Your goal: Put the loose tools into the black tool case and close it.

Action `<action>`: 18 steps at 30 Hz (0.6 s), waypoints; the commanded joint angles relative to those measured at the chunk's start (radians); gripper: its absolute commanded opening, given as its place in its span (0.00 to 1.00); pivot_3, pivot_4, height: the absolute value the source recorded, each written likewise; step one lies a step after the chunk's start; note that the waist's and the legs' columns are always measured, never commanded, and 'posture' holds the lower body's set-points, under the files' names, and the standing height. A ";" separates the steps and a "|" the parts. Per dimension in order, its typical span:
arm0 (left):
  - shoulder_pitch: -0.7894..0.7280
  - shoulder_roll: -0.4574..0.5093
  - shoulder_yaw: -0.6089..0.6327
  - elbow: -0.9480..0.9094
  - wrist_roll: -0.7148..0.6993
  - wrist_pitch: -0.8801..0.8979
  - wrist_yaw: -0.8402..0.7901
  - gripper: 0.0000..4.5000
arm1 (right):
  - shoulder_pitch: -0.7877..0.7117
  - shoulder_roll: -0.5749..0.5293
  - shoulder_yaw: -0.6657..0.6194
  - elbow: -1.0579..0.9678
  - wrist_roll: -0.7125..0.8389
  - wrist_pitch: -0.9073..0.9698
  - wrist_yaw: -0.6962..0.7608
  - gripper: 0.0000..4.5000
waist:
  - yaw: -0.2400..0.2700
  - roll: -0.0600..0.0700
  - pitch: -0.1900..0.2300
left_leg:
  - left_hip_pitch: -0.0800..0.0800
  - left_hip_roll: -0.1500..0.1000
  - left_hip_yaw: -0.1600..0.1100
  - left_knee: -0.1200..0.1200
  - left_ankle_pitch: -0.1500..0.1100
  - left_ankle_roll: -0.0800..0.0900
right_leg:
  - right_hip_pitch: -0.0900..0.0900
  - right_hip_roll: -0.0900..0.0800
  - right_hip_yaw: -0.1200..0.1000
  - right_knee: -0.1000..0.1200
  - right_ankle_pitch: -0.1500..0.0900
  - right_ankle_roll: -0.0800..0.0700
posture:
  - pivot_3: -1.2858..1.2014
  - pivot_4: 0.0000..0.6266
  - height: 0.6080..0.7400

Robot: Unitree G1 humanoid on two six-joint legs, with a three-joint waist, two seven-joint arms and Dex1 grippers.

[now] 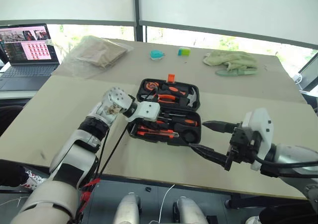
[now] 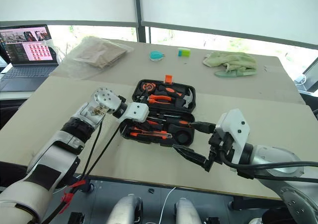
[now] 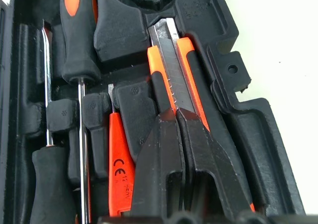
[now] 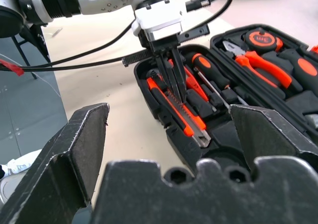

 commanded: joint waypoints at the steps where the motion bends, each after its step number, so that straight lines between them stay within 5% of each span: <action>1: 0.037 0.007 -0.020 0.055 0.071 0.000 0.043 0.02 | 0.005 0.005 -0.025 -0.024 0.011 -0.029 0.000 1.00 | -0.001 0.000 -0.001 | 0.000 0.000 0.000 0.000 0.000 0.000 | 0.000 0.000 0.000 0.000 0.000 0.000 | 0.52 0.24 1.00; 9: 0.084 -0.001 0.212 -0.192 -0.232 0.216 -0.041 0.02 | 0.115 -0.003 -0.101 0.008 -0.079 -0.042 0.007 1.00 | -0.002 0.001 -0.001 | -0.003 0.000 0.000 0.000 0.001 0.001 | -0.003 0.000 0.000 0.000 0.000 0.000 | 0.52 0.24 1.00; 13: 0.097 0.119 0.334 -0.461 -0.447 0.623 -0.085 0.25 | 0.349 0.030 -0.361 0.052 -0.109 -0.048 0.102 1.00 | -0.001 0.001 -0.001 | -0.009 0.000 -0.001 -0.001 0.001 0.001 | -0.007 0.000 -0.001 -0.001 0.000 0.001 | 0.52 0.24 1.00; 18: 0.170 0.234 0.377 -0.721 -0.540 0.799 -0.063 0.66 | 0.567 0.031 -0.646 0.140 -0.131 -0.059 0.290 1.00 | -0.004 0.007 -0.003 | -0.002 -0.001 -0.002 -0.003 -0.001 0.001 | -0.002 0.000 -0.001 -0.003 -0.001 0.002 | 0.52 0.24 1.00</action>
